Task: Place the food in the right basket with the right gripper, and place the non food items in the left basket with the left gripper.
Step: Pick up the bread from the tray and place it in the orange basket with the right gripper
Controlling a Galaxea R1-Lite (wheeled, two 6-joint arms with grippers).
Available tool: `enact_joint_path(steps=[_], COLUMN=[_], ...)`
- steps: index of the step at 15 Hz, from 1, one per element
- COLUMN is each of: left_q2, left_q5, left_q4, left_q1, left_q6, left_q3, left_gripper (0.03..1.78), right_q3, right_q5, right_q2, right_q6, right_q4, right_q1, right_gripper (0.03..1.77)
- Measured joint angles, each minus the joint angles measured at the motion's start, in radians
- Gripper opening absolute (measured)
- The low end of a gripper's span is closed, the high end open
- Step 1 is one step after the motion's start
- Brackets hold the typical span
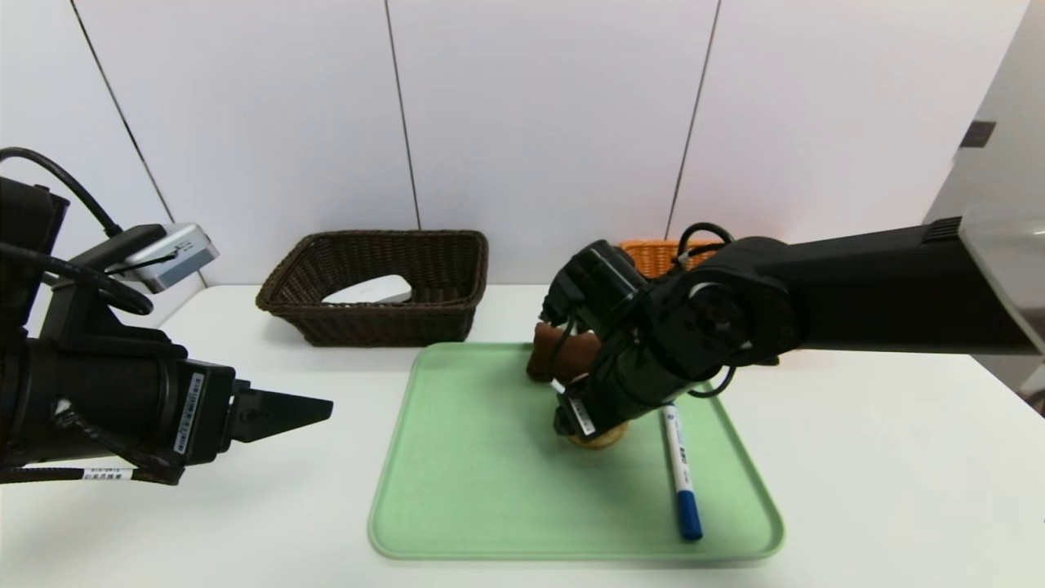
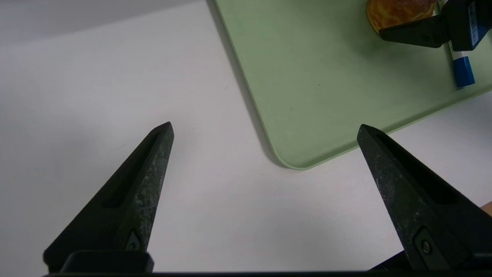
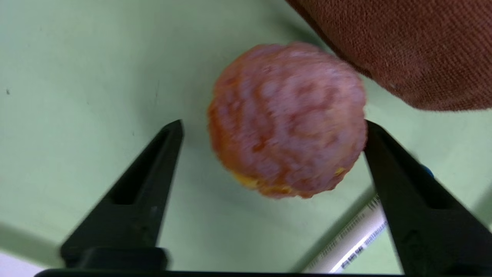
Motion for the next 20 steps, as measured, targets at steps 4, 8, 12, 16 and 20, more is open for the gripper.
enact_joint_path(steps=[4,8,12,16,20], left_q2=[0.000,-0.001,-0.005,-0.005,-0.007], left_q5=[0.000,0.001,0.001,0.001,0.000], left_q4=[0.000,0.001,0.000,0.000,0.000], left_q1=[0.000,0.000,0.000,0.000,0.000], left_q6=[0.000,-0.001,-0.002,-0.002,-0.002], left_q3=[0.000,0.000,0.005,0.004,0.004], left_gripper=[1.69,1.69,1.69,1.69,1.69], right_q3=[-0.005,-0.019,-0.067,-0.129,-0.145], right_q5=[-0.001,0.002,0.003,0.003,0.013], right_q2=[0.032,0.004,-0.099,-0.225,-0.290], right_q6=[0.000,-0.003,-0.035,-0.194,-0.428], right_q4=[-0.024,-0.023,-0.019,-0.020,-0.033], right_q1=[-0.005,-0.015,-0.033,-0.088,-0.204], right_gripper=[0.95,0.83,0.83,0.83,0.83])
